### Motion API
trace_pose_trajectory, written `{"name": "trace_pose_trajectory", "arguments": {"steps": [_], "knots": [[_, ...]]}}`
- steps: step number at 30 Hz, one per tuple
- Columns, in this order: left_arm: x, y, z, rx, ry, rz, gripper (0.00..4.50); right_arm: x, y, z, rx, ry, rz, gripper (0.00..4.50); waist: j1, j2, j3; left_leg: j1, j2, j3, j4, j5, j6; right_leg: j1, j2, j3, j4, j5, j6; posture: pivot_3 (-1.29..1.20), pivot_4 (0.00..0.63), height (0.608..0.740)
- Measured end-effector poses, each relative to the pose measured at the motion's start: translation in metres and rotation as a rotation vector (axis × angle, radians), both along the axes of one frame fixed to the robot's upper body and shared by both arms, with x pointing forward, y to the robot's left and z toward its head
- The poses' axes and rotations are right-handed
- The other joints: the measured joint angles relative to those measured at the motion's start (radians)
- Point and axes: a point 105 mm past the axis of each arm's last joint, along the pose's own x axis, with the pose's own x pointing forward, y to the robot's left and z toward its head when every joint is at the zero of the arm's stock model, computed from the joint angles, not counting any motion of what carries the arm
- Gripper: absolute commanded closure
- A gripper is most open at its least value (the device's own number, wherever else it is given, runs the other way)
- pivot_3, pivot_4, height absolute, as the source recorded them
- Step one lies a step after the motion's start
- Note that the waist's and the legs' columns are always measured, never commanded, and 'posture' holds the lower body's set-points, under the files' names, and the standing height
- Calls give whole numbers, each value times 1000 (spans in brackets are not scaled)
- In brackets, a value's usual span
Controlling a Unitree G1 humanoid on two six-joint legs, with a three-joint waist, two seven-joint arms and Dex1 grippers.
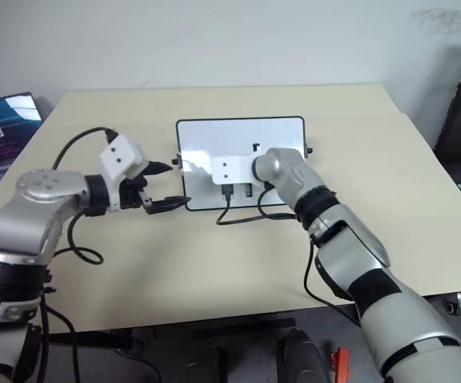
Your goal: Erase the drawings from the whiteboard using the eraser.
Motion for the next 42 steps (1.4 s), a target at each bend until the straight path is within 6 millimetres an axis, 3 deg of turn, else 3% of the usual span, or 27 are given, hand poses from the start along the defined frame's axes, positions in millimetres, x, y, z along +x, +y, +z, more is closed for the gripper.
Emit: {"name": "trace_pose_trajectory", "arguments": {"steps": [6, 15, 18, 23, 27, 30, 34, 37, 39, 42], "knots": [[0, 0, 0, -1, 0, 0, 0, 4, -1, 6, 5, -16, -25, 3668, 2, 0, 0, 0, 0, 0, 0, 0, 0, 0, 0, 0, 0, 0, 0, 0, 150, 740], [-1, -3, 1, -19, 4, -12, 0, 30, -27, 57, 214, -105, -221, 3670, 7, 0, 0, -3, 0, 0, -1, 0, 0, -1, 0, 0, -3, 3, -5, 0, 150, 740], [-1, -4, 4, -22, -4, -17, 0, 23, -24, 66, 302, -2, -164, 3670, 6, 1, 0, -4, 0, 0, -2, 0, 0, -2, 0, 0, -3, 3, -5, 0, 150, 740], [-5, -5, 6, -17, 15, -57, 0, -10, -20, 77, 369, 153, 21, 3670, 6, 1, 1, -6, 1, 0, -2, -2, 0, -3, 0, -1, -4, 2, -4, 0, 150, 740], [-8, -5, 11, -7, 16, -79, 0, -26, -59, 78, 319, 163, 40, 3670, 20, 1, 1, -6, 1, 0, -1, -2, -1, -2, 0, -2, -5, 2, -3, 0, 150, 740], [-9, -3, 13, 4, 17, -79, 0, -29, -98, 66, 270, 186, -30, 3670, 29, 1, 1, -6, 1, 0, -1, -2, -1, -2, 0, -2, -5, -1, 0, 0, 150, 740], [-10, -3, 12, 11, 21, -88, 0, -34, -134, 53, 245, 216, -93, 3670, 29, 1, 1, -6, 1, 1, -1, -2, -1, -2, 0, -1, -5, -1, 0, 0, 150, 740], [-11, -1, 12, 18, 25, -88, 0, -37, -185, 43, 201, 219, -210, 3670, 33, 1, 1, -7, 1, 2, -1, -2, -1, -2, -1, -1, -7, -1, 0, 0, 150, 740], [-11, 1, 13, 26, 26, -83, 0, -37, -207, 46, 188, 203, -276, 3670, 33, 1, 1, -6, 1, 2, -1, -2, -1, -2, -1, -1, -7, -1, 0, 0, 150, 740], [-10, -1, 15, 30, 20, -91, 0, -35, -222, 51, 163, 158, -320, 3670, 25, 1, 1, -5, 1, 3, -1, -2, -1, -2, 0, 0, -6, -1, 0, 0, 150, 740]]}}
